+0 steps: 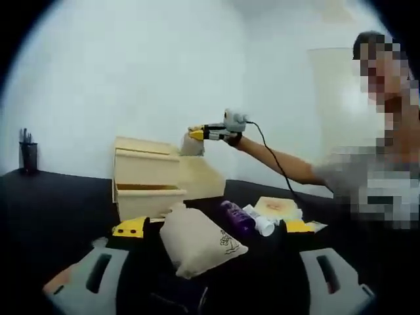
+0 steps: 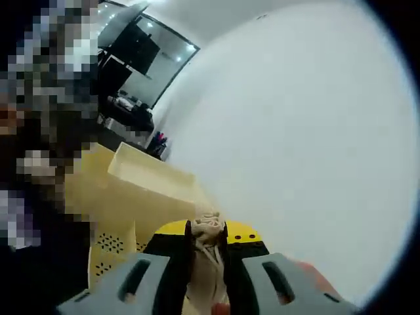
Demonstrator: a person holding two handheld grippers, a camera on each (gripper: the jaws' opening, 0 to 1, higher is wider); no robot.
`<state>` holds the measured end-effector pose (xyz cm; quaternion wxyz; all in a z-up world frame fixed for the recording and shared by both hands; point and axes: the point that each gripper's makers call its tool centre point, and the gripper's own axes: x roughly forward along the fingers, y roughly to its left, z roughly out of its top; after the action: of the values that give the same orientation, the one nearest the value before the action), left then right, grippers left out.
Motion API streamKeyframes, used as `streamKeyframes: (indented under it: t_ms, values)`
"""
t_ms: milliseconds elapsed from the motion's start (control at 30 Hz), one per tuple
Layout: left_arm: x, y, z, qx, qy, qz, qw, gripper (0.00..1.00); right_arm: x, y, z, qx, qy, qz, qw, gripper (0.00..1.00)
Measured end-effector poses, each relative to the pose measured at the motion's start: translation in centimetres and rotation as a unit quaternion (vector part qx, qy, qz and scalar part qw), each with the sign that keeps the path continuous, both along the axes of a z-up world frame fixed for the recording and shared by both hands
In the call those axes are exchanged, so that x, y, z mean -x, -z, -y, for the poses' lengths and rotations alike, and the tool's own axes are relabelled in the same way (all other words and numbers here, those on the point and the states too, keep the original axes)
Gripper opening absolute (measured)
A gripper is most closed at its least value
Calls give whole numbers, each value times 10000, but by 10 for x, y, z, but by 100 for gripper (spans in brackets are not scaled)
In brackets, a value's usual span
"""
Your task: Open the drawer, pick up the cosmetic bottles from the table one by one, place them into the drawer, release the gripper, close the drawer, and move the gripper away
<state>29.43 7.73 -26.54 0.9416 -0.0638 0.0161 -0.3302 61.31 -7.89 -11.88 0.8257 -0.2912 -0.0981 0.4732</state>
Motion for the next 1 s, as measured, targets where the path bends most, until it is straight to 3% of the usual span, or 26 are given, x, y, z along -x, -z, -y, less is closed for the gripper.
streamKeyframes:
  t_ms: [267, 433, 567, 1000]
  values:
    - [-1, -1, -2, 110, -22, -41, 9999, 75, -6, 1, 5, -159, 112, 19, 9998, 15]
    - [-2, -1, -3, 108, -42, -59, 9999, 74, -23, 4, 11, -73, 256, 40, 9996, 15]
    - [-3, 1, -3, 85, -47, -74, 9999, 74, -34, 3, 15, -272, 222, -76, 9994, 15]
    - [-6, 4, -3, 173, -27, -203, 9996, 74, -55, 37, 13, -88, 254, -272, 9993, 15]
